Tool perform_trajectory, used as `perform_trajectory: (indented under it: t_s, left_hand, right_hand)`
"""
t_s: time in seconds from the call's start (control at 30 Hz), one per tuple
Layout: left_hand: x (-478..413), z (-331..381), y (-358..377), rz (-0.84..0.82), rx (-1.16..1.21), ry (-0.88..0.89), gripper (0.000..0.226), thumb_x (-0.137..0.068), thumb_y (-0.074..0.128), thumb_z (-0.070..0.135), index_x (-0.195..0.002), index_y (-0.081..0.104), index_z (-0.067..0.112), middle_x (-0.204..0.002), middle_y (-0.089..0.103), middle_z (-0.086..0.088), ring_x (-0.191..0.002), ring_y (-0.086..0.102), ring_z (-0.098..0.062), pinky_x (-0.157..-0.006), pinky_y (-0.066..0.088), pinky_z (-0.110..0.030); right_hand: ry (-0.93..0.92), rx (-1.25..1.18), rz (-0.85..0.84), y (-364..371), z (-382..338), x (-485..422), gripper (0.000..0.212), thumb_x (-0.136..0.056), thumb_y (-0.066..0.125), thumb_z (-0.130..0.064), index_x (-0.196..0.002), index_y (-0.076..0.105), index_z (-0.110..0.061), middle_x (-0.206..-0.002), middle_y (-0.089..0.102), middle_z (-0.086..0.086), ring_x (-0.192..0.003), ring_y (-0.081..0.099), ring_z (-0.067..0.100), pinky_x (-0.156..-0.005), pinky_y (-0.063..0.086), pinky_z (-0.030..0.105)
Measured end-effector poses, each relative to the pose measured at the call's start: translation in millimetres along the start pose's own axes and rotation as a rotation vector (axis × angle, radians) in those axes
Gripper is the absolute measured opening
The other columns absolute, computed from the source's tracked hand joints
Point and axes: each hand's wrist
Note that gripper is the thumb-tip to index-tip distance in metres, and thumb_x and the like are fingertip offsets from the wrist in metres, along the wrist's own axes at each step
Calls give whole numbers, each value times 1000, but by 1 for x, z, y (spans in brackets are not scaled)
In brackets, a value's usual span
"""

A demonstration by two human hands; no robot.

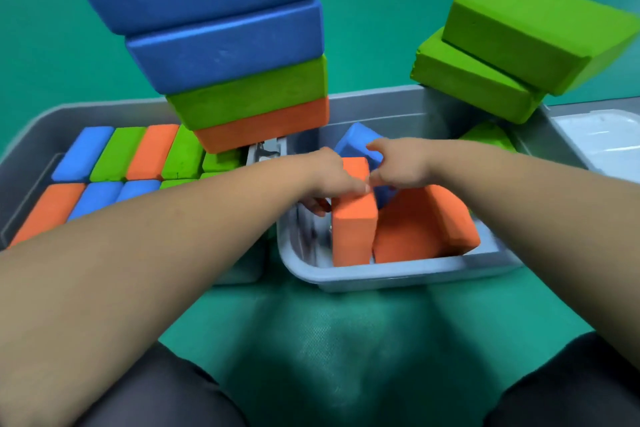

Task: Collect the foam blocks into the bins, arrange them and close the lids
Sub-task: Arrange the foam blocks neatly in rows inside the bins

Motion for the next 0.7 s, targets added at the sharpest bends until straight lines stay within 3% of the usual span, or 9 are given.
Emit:
perform_trajectory:
  t_s: [0.07, 0.1, 0.17, 0.23, 0.3, 0.4, 0.57, 0.7]
  left_hand:
    - [0, 0, 2, -157, 315, 2, 38, -96, 74, 33, -105, 57, 1, -99, 63, -18, -63, 69, -24, -57, 60, -32]
    - [-1, -2, 2, -201, 338, 13, 35, -98, 72, 28, -110, 57, -1, -105, 65, -20, -66, 71, -25, -60, 61, -32]
    - [-3, -6, 0, -240, 151, 86, 39, -99, 68, 21, -129, 56, -1, -113, 72, -19, -78, 76, -26, -67, 62, -33]
    - [-4, -13, -7, -198, -181, 202, 51, -97, 65, 21, -146, 52, 19, -107, 77, -8, -82, 74, -19, -69, 57, -30]
    - [-9, -20, -14, -71, -513, 310, 56, -96, 60, 19, -150, 51, 33, -124, 72, 0, -98, 67, -19, -80, 53, -30]
    - [-18, -32, -22, 36, -804, 397, 50, -98, 55, 14, -146, 56, 30, -141, 61, -4, -123, 59, -27, -97, 50, -33]
    - [-23, -45, -32, 131, -1004, 402, 40, -89, 60, 12, -128, 66, 18, -123, 60, -10, -113, 59, -34, -92, 54, -45]
    - [-23, -48, -45, 153, -908, 401, 52, -88, 56, 11, -138, 61, 24, -133, 61, -7, -118, 60, -31, -86, 49, -37]
  right_hand:
    - [45, -149, 15, 0, 2, -2, 71, -98, 59, -43, -160, 28, -28, -143, 57, 10, -113, 66, 32, -90, 60, 45]
    - [86, -232, -5, 2, 3, -1, 66, -100, 56, -47, -159, 30, -33, -135, 60, 9, -104, 69, 32, -80, 64, 48]
    - [159, -313, -89, 9, 5, -1, 59, -98, 54, -61, -149, 47, -33, -125, 62, 7, -96, 72, 32, -67, 65, 51]
    - [190, -302, -184, 17, 6, -2, 64, -93, 54, -71, -140, 55, -28, -124, 61, 6, -99, 71, 33, -64, 65, 50]
    - [205, -333, -233, 23, 2, -4, 72, -88, 59, -73, -141, 51, -24, -123, 58, 4, -97, 71, 34, -62, 64, 49]
    - [207, -349, -270, 28, -11, -7, 84, -75, 76, -71, -136, 43, -23, -120, 57, 7, -82, 76, 39, -61, 64, 51]
    - [164, -316, -233, 28, -32, -11, 63, -72, 75, -53, -119, 59, -13, -108, 66, 11, -64, 76, 37, -52, 62, 45]
    - [162, -360, -219, 23, -38, -15, 64, -66, 70, -60, -114, 61, -18, -109, 71, 11, -74, 77, 37, -72, 63, 57]
Point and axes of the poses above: each hand's wrist, its own x-axis away from the middle knuckle, its own y-axis out of the palm, z = x × y
